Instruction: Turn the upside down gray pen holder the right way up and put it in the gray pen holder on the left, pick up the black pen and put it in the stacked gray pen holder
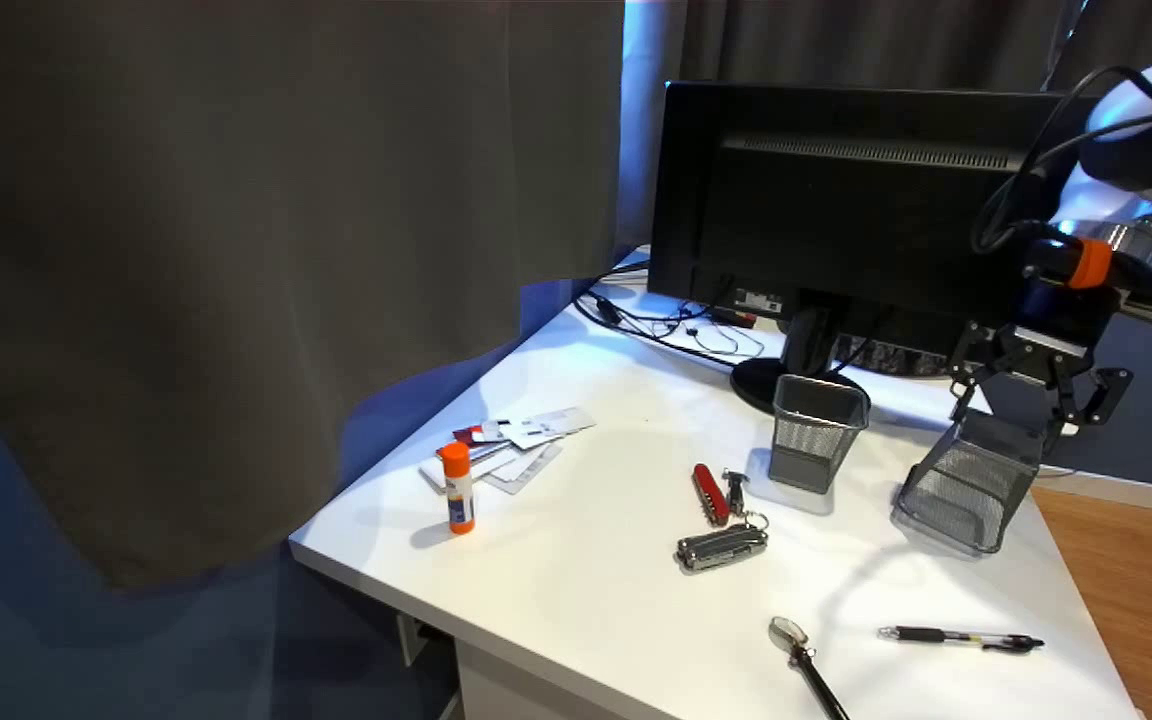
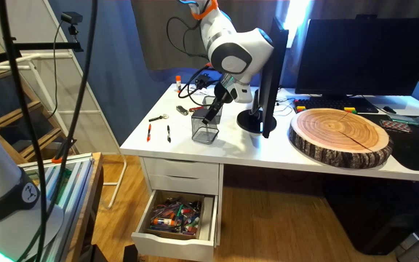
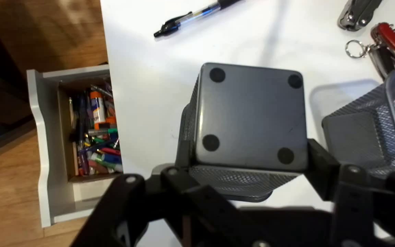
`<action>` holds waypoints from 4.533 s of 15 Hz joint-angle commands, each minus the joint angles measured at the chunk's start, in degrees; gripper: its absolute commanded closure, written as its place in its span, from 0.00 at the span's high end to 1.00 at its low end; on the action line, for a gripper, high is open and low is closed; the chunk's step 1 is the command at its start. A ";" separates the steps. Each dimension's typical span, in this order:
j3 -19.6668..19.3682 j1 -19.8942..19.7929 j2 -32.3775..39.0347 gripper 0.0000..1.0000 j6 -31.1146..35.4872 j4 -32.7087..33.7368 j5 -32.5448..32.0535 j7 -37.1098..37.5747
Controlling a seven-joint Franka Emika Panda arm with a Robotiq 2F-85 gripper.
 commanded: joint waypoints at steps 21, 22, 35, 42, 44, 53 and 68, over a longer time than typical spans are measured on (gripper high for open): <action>-13.24 20.78 -7.96 0.54 25.82 -13.07 -49.53 51.10; -13.17 20.93 -7.61 0.54 25.54 -12.86 -50.06 51.84; -9.37 19.06 -7.22 1.00 23.20 -12.70 -47.19 51.00; -5.38 10.54 -10.12 1.00 24.57 -15.87 -39.49 43.56; -3.63 7.04 -9.91 1.00 24.85 -16.27 -35.21 38.53; 3.86 -3.61 -6.49 1.00 22.18 -15.98 -12.07 16.85; 5.70 -6.50 -2.57 0.32 15.40 -13.39 8.05 3.67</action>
